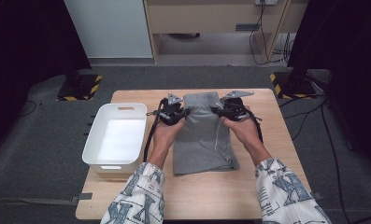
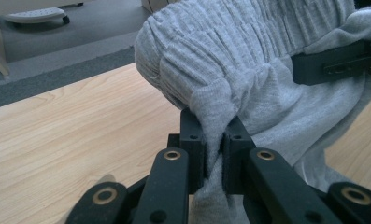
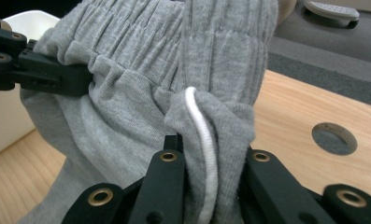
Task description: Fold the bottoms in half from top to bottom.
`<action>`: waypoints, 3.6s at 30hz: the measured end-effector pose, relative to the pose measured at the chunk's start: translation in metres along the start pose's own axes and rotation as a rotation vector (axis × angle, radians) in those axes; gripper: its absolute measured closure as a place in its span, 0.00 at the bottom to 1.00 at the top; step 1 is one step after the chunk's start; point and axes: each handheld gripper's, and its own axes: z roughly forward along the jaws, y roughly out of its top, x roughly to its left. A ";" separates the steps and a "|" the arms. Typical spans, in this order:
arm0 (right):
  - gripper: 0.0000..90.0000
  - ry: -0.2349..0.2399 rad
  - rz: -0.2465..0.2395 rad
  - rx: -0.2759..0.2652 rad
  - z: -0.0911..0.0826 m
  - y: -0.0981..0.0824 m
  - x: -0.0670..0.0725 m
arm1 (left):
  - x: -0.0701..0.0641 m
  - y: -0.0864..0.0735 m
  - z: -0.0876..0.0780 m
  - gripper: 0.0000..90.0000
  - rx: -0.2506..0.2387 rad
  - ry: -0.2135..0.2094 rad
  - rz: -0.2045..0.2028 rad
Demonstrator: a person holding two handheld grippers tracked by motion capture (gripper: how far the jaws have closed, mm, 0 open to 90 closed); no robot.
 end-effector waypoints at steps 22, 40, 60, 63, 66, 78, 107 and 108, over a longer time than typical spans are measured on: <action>0.91 0.046 -0.033 0.017 -0.010 -0.055 0.018 | -0.017 -0.052 -0.005 0.91 0.032 -0.053 0.042; 0.81 0.038 -0.083 0.093 -0.010 -0.084 0.027 | -0.031 -0.085 -0.003 0.91 0.063 -0.090 0.082; 0.56 0.081 -0.136 0.165 -0.020 -0.098 0.042 | -0.038 -0.127 -0.006 0.89 0.095 -0.114 0.132; 0.37 0.072 -0.108 0.163 -0.020 -0.094 0.041 | -0.035 -0.128 -0.006 0.89 0.091 -0.126 0.116; 0.31 0.068 -0.089 0.152 -0.021 -0.087 0.040 | -0.035 -0.128 -0.007 0.90 0.091 -0.126 0.120; 0.29 0.065 -0.096 0.125 -0.017 -0.043 0.044 | -0.038 -0.124 -0.011 0.90 0.074 -0.135 0.147; 0.89 0.185 -0.080 0.202 -0.024 -0.061 0.047 | -0.045 -0.128 -0.039 0.46 0.040 -0.165 0.057; 0.90 0.188 -0.079 0.202 -0.025 -0.064 0.048 | -0.045 -0.126 -0.041 0.45 0.034 -0.168 0.049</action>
